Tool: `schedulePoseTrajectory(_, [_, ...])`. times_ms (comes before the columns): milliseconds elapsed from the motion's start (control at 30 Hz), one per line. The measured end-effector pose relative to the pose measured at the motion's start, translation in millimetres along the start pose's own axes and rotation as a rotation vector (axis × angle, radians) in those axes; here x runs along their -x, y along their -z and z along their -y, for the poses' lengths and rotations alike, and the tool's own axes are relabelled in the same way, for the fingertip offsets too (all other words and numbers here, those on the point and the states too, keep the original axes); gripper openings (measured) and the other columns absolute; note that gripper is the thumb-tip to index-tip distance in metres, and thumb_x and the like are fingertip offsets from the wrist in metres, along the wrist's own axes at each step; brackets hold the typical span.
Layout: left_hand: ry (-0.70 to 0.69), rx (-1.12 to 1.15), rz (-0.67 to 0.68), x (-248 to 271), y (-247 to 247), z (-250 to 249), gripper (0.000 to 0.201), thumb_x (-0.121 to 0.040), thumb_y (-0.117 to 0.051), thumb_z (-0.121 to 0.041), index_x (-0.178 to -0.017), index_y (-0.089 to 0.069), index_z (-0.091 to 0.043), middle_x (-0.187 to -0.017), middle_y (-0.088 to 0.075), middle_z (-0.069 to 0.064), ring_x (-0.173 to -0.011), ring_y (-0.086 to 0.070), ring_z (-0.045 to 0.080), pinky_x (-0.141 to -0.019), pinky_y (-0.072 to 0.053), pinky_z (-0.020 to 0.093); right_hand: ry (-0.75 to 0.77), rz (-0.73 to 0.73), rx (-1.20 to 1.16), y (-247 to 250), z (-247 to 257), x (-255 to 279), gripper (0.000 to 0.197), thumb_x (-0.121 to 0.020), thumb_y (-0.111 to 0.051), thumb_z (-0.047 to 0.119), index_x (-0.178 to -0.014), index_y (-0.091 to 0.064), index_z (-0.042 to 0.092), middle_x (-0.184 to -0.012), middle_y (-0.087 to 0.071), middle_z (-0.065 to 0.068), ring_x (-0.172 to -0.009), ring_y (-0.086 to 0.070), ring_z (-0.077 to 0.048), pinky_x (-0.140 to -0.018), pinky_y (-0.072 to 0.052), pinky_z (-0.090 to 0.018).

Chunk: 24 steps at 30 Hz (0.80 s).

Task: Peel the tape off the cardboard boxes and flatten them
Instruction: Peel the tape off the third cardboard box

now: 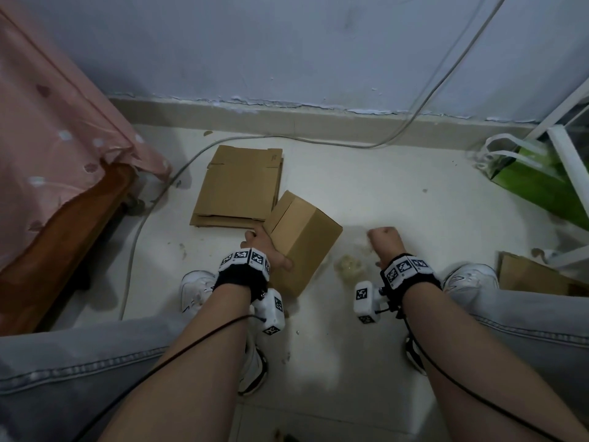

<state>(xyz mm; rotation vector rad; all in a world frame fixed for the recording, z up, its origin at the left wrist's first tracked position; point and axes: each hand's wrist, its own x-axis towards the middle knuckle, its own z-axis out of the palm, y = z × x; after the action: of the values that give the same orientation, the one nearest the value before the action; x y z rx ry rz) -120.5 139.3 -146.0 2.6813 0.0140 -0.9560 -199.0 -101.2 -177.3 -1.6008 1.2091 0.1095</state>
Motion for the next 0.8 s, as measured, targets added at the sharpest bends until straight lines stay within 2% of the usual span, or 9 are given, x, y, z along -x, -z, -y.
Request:
schedulePoseTrajectory(67, [0.001,-0.002,0.004,-0.4,0.2,-0.3,0.116,-0.057,-0.089,-0.04,-0.145,-0.018,-0.012,-0.141,-0.03,0.014,-0.129,-0.04,0.037,-0.102,-0.045,0.049,-0.007,0.01,0.089,-1.5,-8.1,2.3,0.053,-0.083,-0.07,0.036,-0.119,-0.034,0.025,-0.112,-0.043,-0.009,-0.102,-0.049,-0.031,-0.094,-0.046,-0.047])
schedulePoseTrajectory(133, [-0.001,0.001,0.005,-0.4,0.0,-0.6,0.115,-0.058,-0.089,-0.04,-0.145,-0.018,-0.012,-0.141,-0.03,0.014,-0.129,-0.04,0.037,-0.101,-0.045,0.049,0.063,-0.032,0.248,2.2,-11.9,2.4,0.052,-0.077,-0.078,0.041,-0.111,-0.044,0.022,-0.109,-0.047,-0.007,-0.1,-0.049,-0.029,-0.083,-0.045,-0.04])
schedulePoseTrajectory(267, [-0.003,0.012,-0.008,-0.6,-2.1,-1.0,0.113,-0.059,-0.088,-0.038,-0.145,-0.019,-0.013,-0.14,-0.031,0.014,-0.129,-0.039,0.037,-0.101,-0.044,0.048,0.185,-0.106,0.246,2.6,-12.7,2.4,0.023,-0.073,-0.084,0.017,-0.082,-0.064,0.012,-0.088,-0.068,-0.011,-0.071,-0.068,-0.026,-0.068,-0.057,-0.031])
schedulePoseTrajectory(333, [-0.008,0.015,-0.009,-0.8,-3.0,-1.2,0.113,-0.059,-0.088,-0.037,-0.145,-0.018,-0.013,-0.14,-0.03,0.014,-0.129,-0.039,0.037,-0.101,-0.044,0.047,0.214,-0.12,0.282,-1.5,-13.4,1.1,0.009,-0.077,-0.077,0.005,-0.081,-0.07,0.01,-0.084,-0.07,-0.01,-0.061,-0.067,-0.02,-0.063,-0.058,-0.021])
schedulePoseTrajectory(400, [-0.012,0.012,-0.009,-1.2,-2.8,-1.2,0.113,-0.059,-0.088,-0.038,-0.145,-0.018,-0.013,-0.14,-0.031,0.014,-0.129,-0.039,0.038,-0.101,-0.044,0.048,0.238,-0.092,0.36,-5.9,-17.2,0.8,0.015,-0.083,-0.065,-0.006,-0.092,-0.075,0.001,-0.085,-0.069,-0.011,-0.071,-0.066,-0.021,-0.071,-0.055,-0.017])
schedulePoseTrajectory(500, [-0.008,0.01,-0.001,-2.3,-1.2,-1.9,0.113,-0.06,-0.088,-0.037,-0.145,-0.019,-0.013,-0.141,-0.03,0.014,-0.13,-0.038,0.038,-0.102,-0.044,0.049,0.259,-0.046,0.413,-11.7,-21.1,1.8,0.021,-0.086,-0.057,-0.007,-0.096,-0.075,-0.001,-0.096,-0.071,-0.02,-0.096,-0.067,-0.032,-0.087,-0.052,-0.028])
schedulePoseTrajectory(633, [-0.005,0.018,-0.002,-2.9,-1.1,-3.4,0.11,-0.061,-0.088,-0.035,-0.145,-0.02,-0.013,-0.142,-0.029,0.014,-0.13,-0.038,0.037,-0.1,-0.044,0.048,0.193,0.025,0.525,-18.4,-14.6,7.7,0.012,-0.089,-0.046,-0.002,-0.083,-0.056,-0.001,-0.098,-0.048,-0.017,-0.084,-0.053,-0.032,-0.074,-0.043,-0.031])
schedulePoseTrajectory(700, [-0.011,0.006,0.0,-2.9,-1.7,-4.1,0.109,-0.062,-0.087,-0.035,-0.144,-0.02,-0.013,-0.141,-0.029,0.013,-0.129,-0.038,0.037,-0.099,-0.044,0.047,0.178,0.037,0.585,-19.2,-13.3,10.8,0.013,-0.092,-0.043,-0.001,-0.097,-0.054,-0.004,-0.105,-0.04,-0.017,-0.089,-0.05,-0.033,-0.079,-0.039,-0.032])
schedulePoseTrajectory(800, [-0.01,0.007,0.001,-2.6,-2.2,-4.3,0.108,-0.061,-0.087,-0.036,-0.144,-0.021,-0.014,-0.14,-0.03,0.013,-0.129,-0.039,0.037,-0.098,-0.045,0.047,0.196,0.115,0.651,-20.3,-8.2,13.8,0.024,-0.09,-0.046,-0.011,-0.069,-0.046,0.001,-0.081,-0.042,-0.006,-0.079,-0.043,-0.024,-0.091,-0.035,-0.036])
